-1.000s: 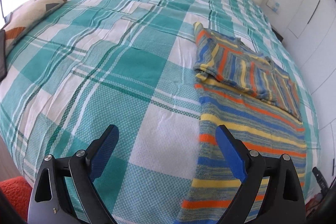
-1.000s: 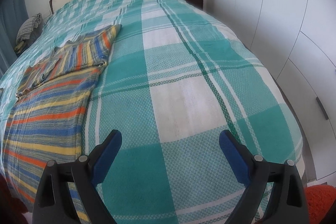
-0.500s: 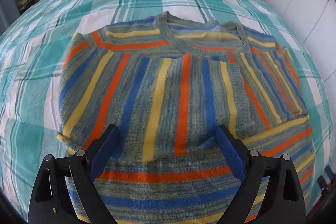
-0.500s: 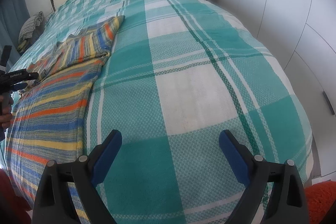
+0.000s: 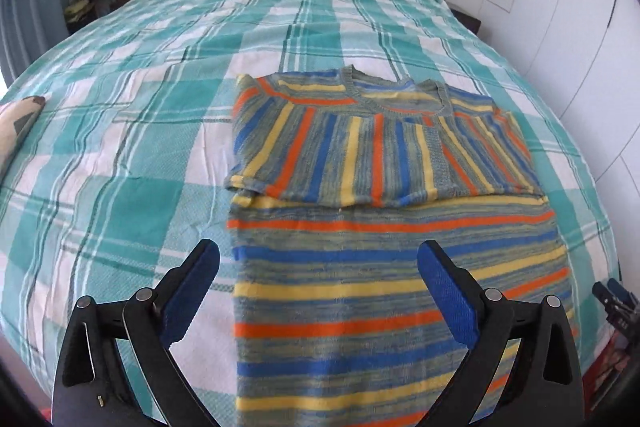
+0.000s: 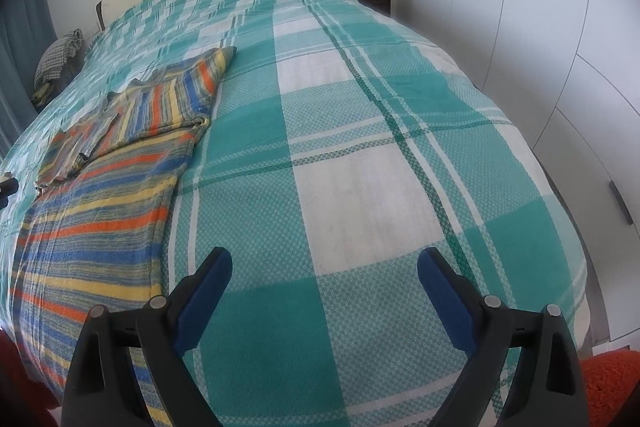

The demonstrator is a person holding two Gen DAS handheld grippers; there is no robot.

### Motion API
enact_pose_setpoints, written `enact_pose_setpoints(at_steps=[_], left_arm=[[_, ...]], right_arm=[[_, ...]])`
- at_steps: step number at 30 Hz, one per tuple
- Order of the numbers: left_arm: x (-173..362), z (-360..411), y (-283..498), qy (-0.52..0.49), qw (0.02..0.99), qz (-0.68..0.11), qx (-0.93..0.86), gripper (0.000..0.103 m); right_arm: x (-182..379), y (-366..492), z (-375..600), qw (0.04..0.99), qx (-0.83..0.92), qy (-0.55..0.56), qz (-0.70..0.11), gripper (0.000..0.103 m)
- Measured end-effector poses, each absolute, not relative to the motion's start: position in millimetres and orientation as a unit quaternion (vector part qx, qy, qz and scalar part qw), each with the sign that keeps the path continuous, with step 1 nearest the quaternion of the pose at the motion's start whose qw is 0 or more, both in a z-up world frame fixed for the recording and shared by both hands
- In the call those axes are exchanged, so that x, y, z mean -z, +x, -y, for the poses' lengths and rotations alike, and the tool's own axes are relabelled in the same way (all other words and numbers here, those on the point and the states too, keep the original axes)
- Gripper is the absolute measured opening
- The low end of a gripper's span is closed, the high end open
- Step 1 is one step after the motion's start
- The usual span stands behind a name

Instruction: Fold small clothes

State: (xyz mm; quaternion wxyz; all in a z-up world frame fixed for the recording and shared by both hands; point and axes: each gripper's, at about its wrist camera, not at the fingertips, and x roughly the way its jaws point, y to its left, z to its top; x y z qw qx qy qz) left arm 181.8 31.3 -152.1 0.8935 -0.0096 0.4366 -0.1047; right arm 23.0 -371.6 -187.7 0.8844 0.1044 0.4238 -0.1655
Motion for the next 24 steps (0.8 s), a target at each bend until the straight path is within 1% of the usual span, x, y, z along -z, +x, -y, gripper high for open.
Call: enact_pose_setpoints(at_steps=[5,10,13,24], left_arm=[[166,-91,147,-0.03,0.902,-0.43,0.035,0.1],[184,-131,150,-0.076,0.889,-0.451,-0.012,0.1],[183,-137,150,-0.086,0.889,-0.45,-0.017,0.1],[196,-127,149,-0.063,0.881,-0.468,-0.013,0.1]], right_arm=[[191,25,367,0.883,0.169,0.089,-0.429,0.093],[197,25,369,0.877,0.173,0.089,-0.439,0.093],[199,25,370,0.876,0.173,0.089,-0.442,0.093],[202,24,372,0.873,0.169,0.1,-0.446,0.093]])
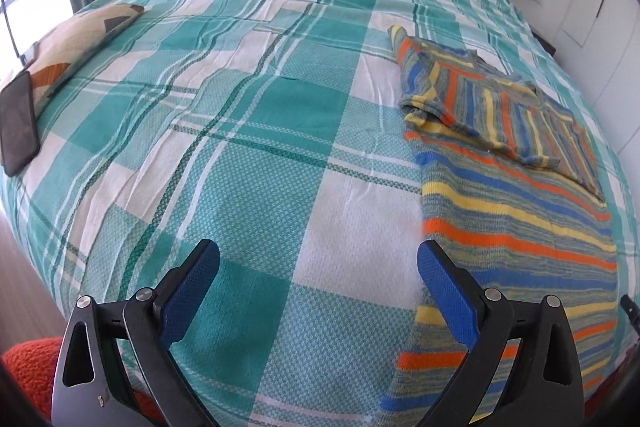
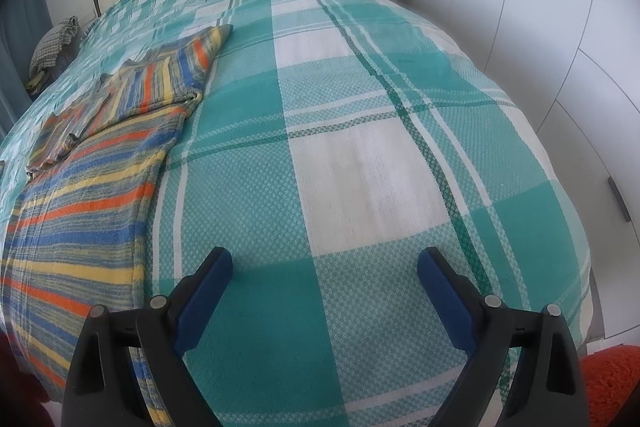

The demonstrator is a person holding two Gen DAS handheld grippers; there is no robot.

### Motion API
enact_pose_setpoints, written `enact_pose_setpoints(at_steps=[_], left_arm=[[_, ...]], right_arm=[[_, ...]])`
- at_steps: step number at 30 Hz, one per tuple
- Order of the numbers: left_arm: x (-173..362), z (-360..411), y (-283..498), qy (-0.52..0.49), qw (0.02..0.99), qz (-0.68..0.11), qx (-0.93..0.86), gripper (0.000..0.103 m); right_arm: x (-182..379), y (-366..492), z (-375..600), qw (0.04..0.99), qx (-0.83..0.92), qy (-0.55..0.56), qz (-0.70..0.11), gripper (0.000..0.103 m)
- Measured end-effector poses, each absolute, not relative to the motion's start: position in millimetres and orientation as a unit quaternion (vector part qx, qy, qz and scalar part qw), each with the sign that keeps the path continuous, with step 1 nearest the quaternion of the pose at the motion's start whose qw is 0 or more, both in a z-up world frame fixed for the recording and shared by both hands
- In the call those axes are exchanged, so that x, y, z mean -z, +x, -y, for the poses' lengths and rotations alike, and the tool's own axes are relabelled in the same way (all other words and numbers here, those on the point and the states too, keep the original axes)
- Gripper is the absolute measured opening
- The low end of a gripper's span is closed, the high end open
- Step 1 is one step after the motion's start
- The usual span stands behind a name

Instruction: Fold small clothes

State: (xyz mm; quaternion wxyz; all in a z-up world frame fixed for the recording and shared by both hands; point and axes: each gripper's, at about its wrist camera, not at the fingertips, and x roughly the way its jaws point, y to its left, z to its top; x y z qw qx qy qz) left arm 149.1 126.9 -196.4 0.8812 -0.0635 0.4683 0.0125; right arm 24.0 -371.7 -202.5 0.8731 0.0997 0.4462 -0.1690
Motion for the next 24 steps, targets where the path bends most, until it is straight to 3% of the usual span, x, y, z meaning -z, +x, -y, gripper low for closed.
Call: enact_pose_setpoints(at_steps=[24], left_arm=[[228,-122,157,-0.05,0.851,-0.523,-0.017,0.102]], right_arm=[[206,24,370,0.872,0.168,0.099,-0.448,0.097]])
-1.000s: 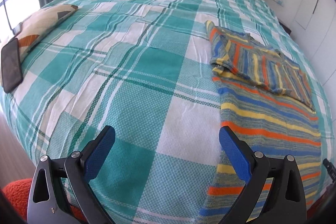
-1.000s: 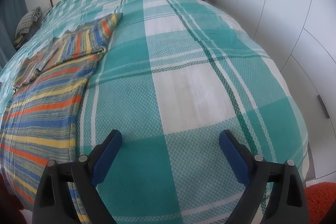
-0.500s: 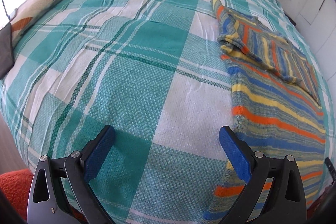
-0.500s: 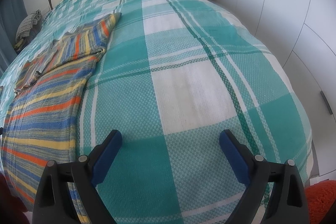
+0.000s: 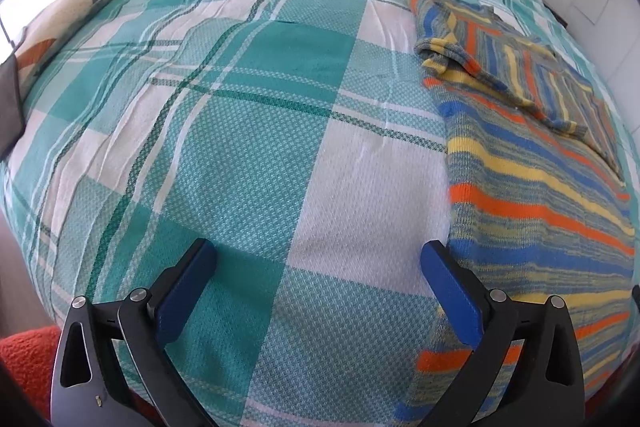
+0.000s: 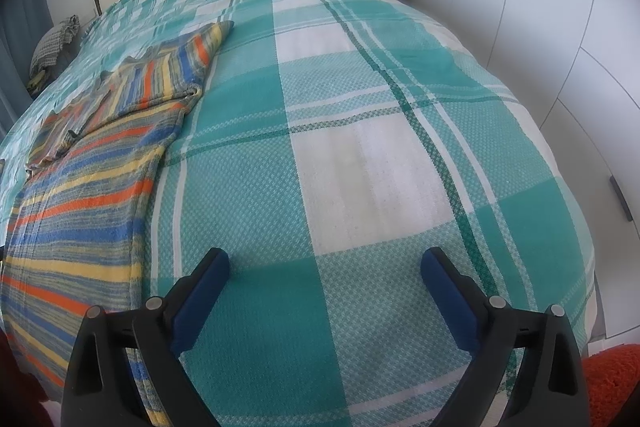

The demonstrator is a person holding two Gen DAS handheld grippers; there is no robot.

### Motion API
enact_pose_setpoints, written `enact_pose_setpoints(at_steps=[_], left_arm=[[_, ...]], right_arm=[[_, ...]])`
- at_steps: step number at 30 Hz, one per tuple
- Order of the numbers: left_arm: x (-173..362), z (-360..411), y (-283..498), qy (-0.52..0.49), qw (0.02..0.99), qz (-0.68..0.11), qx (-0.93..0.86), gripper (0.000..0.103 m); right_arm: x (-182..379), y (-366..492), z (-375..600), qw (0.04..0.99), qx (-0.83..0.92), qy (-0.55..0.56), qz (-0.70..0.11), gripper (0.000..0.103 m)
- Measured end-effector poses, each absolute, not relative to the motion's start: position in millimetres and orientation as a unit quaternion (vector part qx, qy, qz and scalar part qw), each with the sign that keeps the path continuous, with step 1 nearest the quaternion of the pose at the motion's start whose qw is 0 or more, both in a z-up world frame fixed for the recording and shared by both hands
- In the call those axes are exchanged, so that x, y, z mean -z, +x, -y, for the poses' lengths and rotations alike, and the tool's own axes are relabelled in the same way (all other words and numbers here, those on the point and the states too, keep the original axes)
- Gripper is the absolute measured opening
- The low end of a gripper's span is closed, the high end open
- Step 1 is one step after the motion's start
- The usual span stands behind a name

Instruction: Fold small clothes

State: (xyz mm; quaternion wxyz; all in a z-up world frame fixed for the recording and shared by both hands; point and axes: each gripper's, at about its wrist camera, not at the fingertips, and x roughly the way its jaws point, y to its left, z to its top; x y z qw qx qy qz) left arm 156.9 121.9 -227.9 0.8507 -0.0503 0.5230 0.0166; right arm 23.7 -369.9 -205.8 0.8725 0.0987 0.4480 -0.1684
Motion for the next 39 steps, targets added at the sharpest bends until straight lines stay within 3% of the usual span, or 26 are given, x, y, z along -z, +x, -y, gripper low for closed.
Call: enact_pose_setpoints(at_steps=[32,39], left_arm=[[231,-121,158,-0.044,0.848,-0.528,-0.014,0.103],[191,-139,112,-0.129,0.815,-0.558,0.089,0.101]], right_arm=[[207,26,368,0.872,0.167,0.097,-0.451,0.1],[147,10,388,0.863,0.075,0.183,-0.465,0.098]])
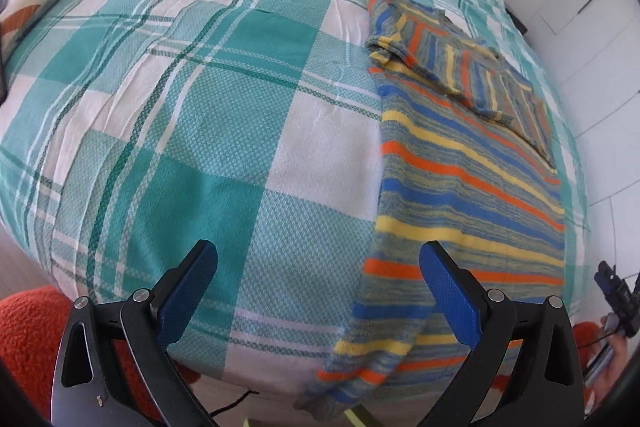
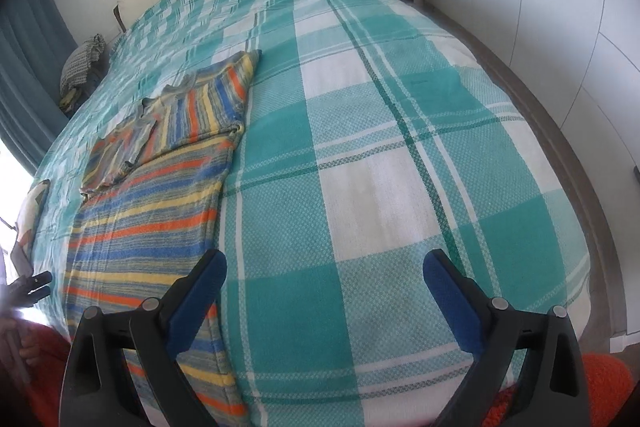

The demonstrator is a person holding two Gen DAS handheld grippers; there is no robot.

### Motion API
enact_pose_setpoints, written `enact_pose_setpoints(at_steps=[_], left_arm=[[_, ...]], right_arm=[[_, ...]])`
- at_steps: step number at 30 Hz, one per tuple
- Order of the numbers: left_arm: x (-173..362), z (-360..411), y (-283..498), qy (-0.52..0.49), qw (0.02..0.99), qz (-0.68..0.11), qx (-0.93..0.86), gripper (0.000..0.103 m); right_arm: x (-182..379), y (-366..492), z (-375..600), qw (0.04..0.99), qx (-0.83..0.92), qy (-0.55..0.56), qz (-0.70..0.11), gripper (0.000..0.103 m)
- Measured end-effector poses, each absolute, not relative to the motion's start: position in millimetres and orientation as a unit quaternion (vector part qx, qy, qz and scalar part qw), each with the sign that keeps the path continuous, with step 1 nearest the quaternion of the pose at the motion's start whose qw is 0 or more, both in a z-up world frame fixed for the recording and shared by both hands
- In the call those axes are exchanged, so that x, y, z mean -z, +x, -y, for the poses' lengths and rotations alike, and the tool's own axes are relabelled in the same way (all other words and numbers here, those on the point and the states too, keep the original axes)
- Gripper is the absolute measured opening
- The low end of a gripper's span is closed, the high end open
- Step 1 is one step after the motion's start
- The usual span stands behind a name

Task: Fold small clothes
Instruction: 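Grasp the hem with both grippers and fold it up over the collar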

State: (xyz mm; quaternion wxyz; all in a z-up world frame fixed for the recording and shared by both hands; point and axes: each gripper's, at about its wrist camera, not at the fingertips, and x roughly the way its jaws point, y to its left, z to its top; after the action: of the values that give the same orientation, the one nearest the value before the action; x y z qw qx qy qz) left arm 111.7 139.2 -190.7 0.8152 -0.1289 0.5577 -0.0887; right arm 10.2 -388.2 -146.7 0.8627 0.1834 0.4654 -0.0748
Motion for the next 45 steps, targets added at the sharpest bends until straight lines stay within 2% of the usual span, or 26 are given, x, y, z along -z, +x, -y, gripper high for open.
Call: enact_pose_setpoints(at_steps=[3,5,6,7,11,12,14,15,16,20,23,27,30,35,41,42,43,44,45], left_arm=[[204,-116,88,-0.105,0.778,-0.605,0.131,0.101],[217,-94,75,-0.067,0.753,-0.637,0.148,0.098],[223,-82,69,-0.04,0.743,-0.65,0.154,0.093],[228,-72,63,-0.013,0.736,-0.659,0.158,0.087],[245,-57,57,0.032,0.726,-0.672,0.141,0.08],[249,-57,59,0.028,0.723,-0.676,0.139,0.077],[251,-59,61,0.019,0.719,-0.681,0.136,0.057],[250,-62,60,0.006,0.716,-0.684,0.14,0.024],[248,-67,60,-0.015,0.71,-0.688,0.149,0.006],[227,-80,57,-0.056,0.711,-0.682,0.165,0.006],[194,-88,69,-0.116,0.709,-0.663,0.209,0.006],[150,-91,130,-0.189,0.73,-0.61,0.244,0.006],[131,-82,205,-0.191,0.759,-0.576,0.238,0.006],[150,-57,328,-0.185,0.773,-0.571,0.205,0.006],[177,-48,411,-0.21,0.764,-0.583,0.181,0.01],[178,-54,422,-0.225,0.763,-0.581,0.172,0.023],[178,-61,433,-0.243,0.764,-0.577,0.157,0.046],[175,-71,439,-0.261,0.771,-0.565,0.135,0.058],[170,-84,442,-0.277,0.781,-0.547,0.116,0.072]], right_arm=[[152,0,381,0.806,-0.013,0.259,-0.532,0.098],[170,-7,364,0.755,-0.059,0.295,-0.583,0.094],[179,-9,353,0.736,-0.074,0.291,-0.607,0.088],[186,-10,342,0.724,-0.083,0.275,-0.627,0.087],[211,-9,307,0.71,-0.099,0.186,-0.672,0.084],[219,-7,301,0.7,-0.105,0.182,-0.682,0.076],[231,-3,292,0.687,-0.125,0.179,-0.693,0.05],[233,-3,289,0.688,-0.128,0.171,-0.694,0.012],[233,-2,288,0.687,-0.13,0.172,-0.694,0.006],[209,-5,302,0.696,-0.153,0.227,-0.664,0.006],[179,3,325,0.714,-0.166,0.299,-0.61,0.006],[144,47,352,0.75,-0.181,0.365,-0.521,0.006],[134,111,368,0.785,-0.165,0.356,-0.479,0.006],[161,237,397,0.788,-0.128,0.379,-0.469,0.006],[205,331,427,0.756,-0.104,0.452,-0.463,0.006],[212,337,434,0.747,-0.106,0.479,-0.449,0.013],[216,340,443,0.744,-0.095,0.509,-0.422,0.02],[217,337,454,0.742,-0.082,0.541,-0.387,0.029],[217,331,463,0.738,-0.072,0.573,-0.348,0.049]])
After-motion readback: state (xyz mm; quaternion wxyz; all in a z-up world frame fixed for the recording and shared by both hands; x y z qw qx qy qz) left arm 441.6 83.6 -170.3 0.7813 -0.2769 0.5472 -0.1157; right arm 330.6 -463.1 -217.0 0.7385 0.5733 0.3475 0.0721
